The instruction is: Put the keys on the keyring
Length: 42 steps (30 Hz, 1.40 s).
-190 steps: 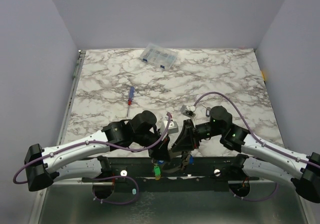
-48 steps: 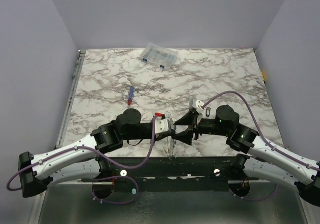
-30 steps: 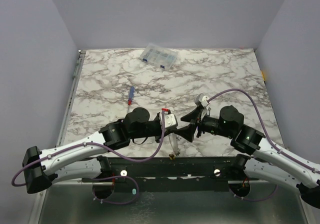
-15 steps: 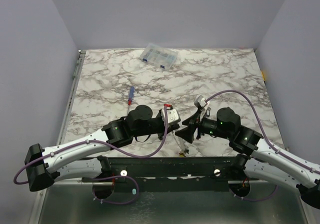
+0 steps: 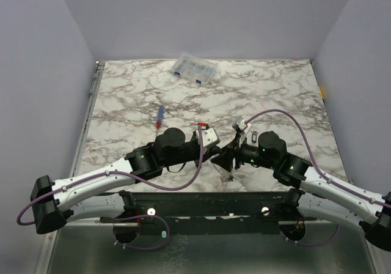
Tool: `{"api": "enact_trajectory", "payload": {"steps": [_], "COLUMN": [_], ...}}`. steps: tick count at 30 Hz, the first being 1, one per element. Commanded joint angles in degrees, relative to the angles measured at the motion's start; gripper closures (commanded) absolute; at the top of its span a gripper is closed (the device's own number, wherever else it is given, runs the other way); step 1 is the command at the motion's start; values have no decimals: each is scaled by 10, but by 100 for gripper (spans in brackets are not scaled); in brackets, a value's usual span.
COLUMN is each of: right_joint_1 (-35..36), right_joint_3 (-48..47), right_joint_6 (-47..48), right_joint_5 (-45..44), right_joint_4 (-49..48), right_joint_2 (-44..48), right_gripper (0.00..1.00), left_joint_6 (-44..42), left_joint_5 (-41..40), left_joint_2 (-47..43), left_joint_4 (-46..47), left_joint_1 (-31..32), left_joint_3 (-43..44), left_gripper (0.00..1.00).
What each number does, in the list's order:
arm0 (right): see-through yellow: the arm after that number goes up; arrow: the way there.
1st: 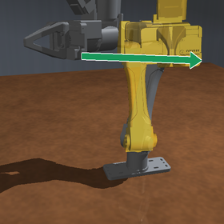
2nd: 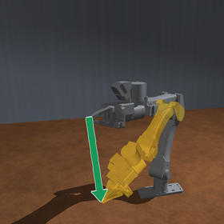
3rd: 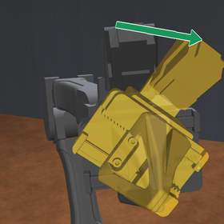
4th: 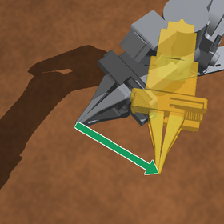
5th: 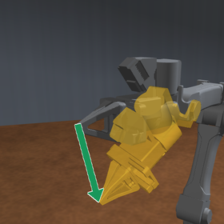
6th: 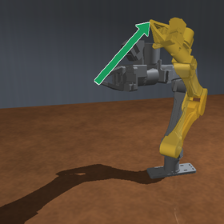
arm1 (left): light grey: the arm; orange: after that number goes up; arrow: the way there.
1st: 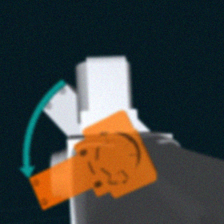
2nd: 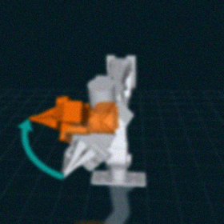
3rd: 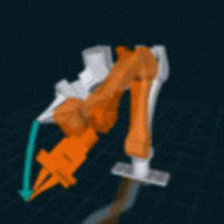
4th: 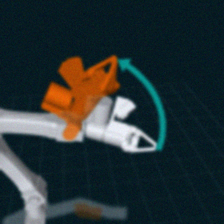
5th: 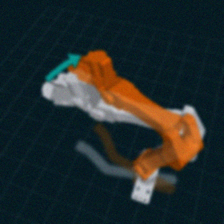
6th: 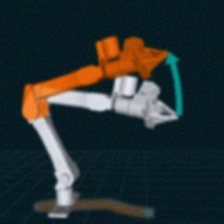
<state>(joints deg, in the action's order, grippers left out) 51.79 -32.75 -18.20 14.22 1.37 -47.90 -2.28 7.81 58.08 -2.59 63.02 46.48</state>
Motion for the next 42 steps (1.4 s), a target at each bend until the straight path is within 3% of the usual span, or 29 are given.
{"api": "enact_trajectory", "payload": {"steps": [1,5,10,15,18,20,22,30,31,34,39,42], "right_joint_1": [0,0,0,0,0,0,0,0,0,0,0,0], "right_joint_3": [23,40,47,70,83,82,78,69,69,76,100,101], "right_joint_6": [-2,1,9,25,31,35,38,36,36,36,33,33], "right_joint_5": [-17,-27,-41,-47,-43,-33,-24,-1,0,-3,-15,-27], "right_joint_4": [-79,-120,-152,-200,-225,-228,-226,-225,-224,-232,-263,-251], "right_joint_2": [3,4,5,28,49,52,46,16,15,23,46,52], "right_gripper": [52,65,70,84,81,67,61,58,60,80,96,97], "left_joint_6": [18,21,40,44,48,53,57,66,66,67,71,72], "left_joint_5": [-25,-28,-28,-29,-27,-29,-31,-32,-32,-31,-32,-43], "left_joint_2": [-8,-11,-10,-16,-26,-33,-38,-38,-38,-39,-43,-47], "left_joint_4": [57,74,87,98,111,123,132,148,148,148,149,147], "left_joint_1": [1,1,1,1,1,1,1,1,1,1,1,1], "left_joint_3": [6,-2,-7,-17,-29,-37,-42,-46,-47,-47,-51,-56], "left_gripper": [100,100,100,100,100,100,100,100,100,100,100,100]}}
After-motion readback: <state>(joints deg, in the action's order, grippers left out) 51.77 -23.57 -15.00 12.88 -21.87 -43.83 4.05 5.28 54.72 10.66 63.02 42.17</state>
